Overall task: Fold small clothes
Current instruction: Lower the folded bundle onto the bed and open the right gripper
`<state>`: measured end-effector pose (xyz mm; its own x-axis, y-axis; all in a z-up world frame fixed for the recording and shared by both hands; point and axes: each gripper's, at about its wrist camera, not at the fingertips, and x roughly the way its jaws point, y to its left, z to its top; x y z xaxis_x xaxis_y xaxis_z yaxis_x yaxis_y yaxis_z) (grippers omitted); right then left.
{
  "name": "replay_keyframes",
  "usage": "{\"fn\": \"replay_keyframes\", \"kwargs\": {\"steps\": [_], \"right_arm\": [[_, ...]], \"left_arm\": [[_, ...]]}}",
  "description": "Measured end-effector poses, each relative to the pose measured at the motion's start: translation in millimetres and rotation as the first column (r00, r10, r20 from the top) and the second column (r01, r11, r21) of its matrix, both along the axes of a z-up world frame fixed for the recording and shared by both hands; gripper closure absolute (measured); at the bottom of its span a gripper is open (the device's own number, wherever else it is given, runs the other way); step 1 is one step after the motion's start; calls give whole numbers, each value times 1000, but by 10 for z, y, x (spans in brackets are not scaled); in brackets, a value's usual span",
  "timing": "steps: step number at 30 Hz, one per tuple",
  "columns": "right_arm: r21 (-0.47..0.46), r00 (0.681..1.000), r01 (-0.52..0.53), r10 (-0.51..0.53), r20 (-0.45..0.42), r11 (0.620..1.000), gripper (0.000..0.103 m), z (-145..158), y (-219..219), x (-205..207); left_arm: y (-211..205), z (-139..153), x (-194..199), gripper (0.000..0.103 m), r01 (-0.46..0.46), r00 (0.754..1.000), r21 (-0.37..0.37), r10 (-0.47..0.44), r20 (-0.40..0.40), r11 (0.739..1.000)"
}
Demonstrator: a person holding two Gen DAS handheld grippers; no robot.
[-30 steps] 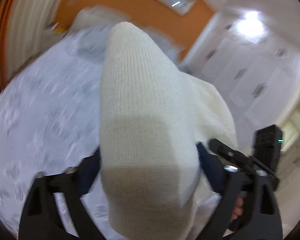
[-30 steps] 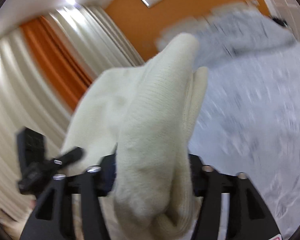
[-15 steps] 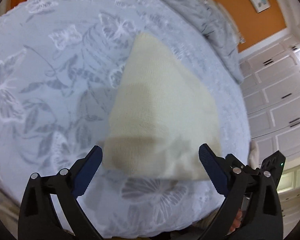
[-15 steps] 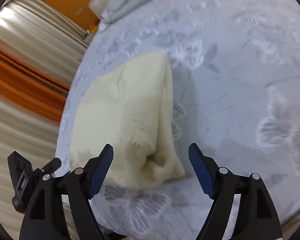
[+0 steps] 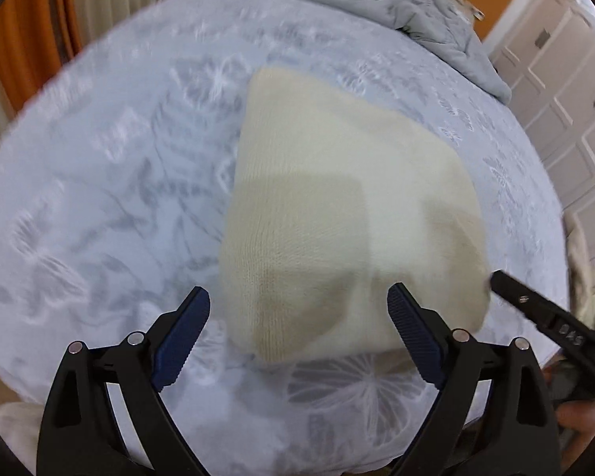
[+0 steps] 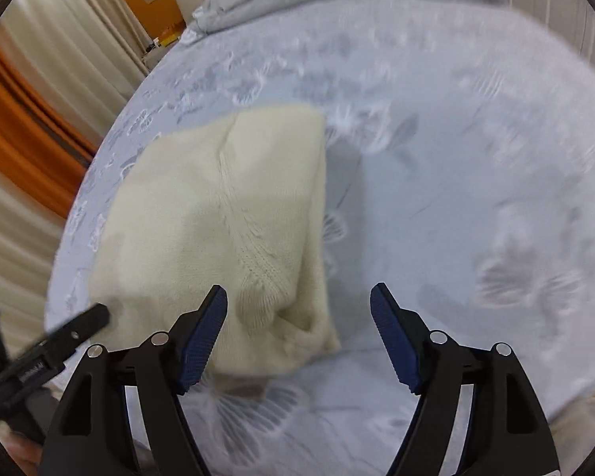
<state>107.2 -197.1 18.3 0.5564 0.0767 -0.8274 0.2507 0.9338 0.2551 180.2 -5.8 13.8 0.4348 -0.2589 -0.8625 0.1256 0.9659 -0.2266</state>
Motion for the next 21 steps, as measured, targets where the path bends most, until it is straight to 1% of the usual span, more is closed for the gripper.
{"fn": "replay_keyframes", "kwargs": {"steps": [1,2,3,4,5,6,7,9,10,11,13,14,15,17,18,19,21], "right_arm": [[15,999,-16,16,32,1000,31,79,9,-36],[35,997,-39,36,64,999,34,150,29,-73],[50,994,-69,64,92,996,52,219,76,-83],[45,992,-94,89,93,995,72,239,120,-44],[38,990,-118,115,81,992,77,223,166,29],[26,989,-139,138,59,990,84,145,211,125],[11,989,-145,144,29,989,86,56,215,183],[-25,985,-144,141,-102,989,87,-344,192,374],[-29,980,-149,143,-140,988,90,-525,158,425],[-29,981,-151,146,-131,988,90,-593,129,425],[-28,981,-143,138,-137,989,91,-501,129,425],[-19,983,-134,130,-131,991,89,-406,140,422],[-11,987,-134,132,-95,991,89,-249,159,391],[-26,988,-145,144,-49,989,89,-93,187,363],[-54,988,-146,143,-55,988,89,-105,201,397],[-57,989,-135,131,-64,989,89,-139,169,433],[-19,993,-104,103,-49,994,90,-112,88,493]], "left_arm": [[-26,55,-29,14,2,1000,14,-2,14,1000],[-42,132,-59,13,7,999,29,-8,33,1000],[-46,179,-97,13,9,999,40,-11,51,999],[-74,232,-115,13,9,998,49,-13,66,999],[-99,268,-134,13,12,997,59,-17,79,998],[-136,260,-125,13,15,996,69,-21,83,998],[-138,266,-113,13,17,996,79,-24,85,997],[-147,273,-130,13,12,996,100,-21,89,995],[-153,285,-149,13,12,996,100,-21,87,995],[-156,279,-151,13,13,996,105,-21,81,994],[-174,279,-163,13,15,997,117,-24,77,993],[-174,277,-174,13,15,997,126,-25,79,992],[-168,274,-190,13,17,996,130,-27,81,991],[-160,241,-208,13,18,996,137,-29,78,990],[-157,208,-196,13,17,997,142,-27,73,990],[-157,176,-176,13,14,997,145,-24,67,989],[-142,192,-108,14,2,997,145,-13,75,989]]}}
